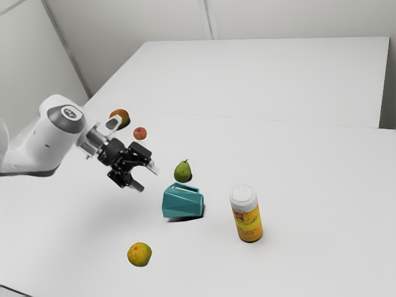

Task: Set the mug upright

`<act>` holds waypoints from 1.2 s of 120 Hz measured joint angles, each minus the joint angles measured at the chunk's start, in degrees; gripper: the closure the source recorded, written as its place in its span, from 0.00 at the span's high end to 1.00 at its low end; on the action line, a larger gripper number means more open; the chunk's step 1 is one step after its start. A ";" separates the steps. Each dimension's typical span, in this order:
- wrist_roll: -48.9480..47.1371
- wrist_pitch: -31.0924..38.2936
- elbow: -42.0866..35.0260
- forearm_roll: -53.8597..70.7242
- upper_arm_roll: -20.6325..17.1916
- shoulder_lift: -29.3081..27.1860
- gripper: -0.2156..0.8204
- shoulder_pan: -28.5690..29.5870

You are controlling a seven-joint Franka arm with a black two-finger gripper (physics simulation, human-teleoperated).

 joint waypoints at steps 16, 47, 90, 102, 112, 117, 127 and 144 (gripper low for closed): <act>4.55 1.07 -0.86 -5.00 0.00 2.54 0.79 -0.46; 12.71 1.48 -0.17 -11.19 -0.27 7.15 0.79 0.19; 21.55 0.81 0.28 -19.38 -2.00 11.70 0.66 0.16; 23.25 0.37 0.23 -20.05 -2.01 11.73 0.40 0.17; 24.48 0.07 0.35 -20.29 -2.02 11.70 0.26 0.22; 25.04 -0.04 0.58 -20.27 -2.02 11.60 0.21 0.25; 26.06 -0.36 0.79 -20.07 -2.02 11.03 0.14 0.27; 27.49 -0.70 0.80 -19.83 -2.02 10.01 0.08 0.27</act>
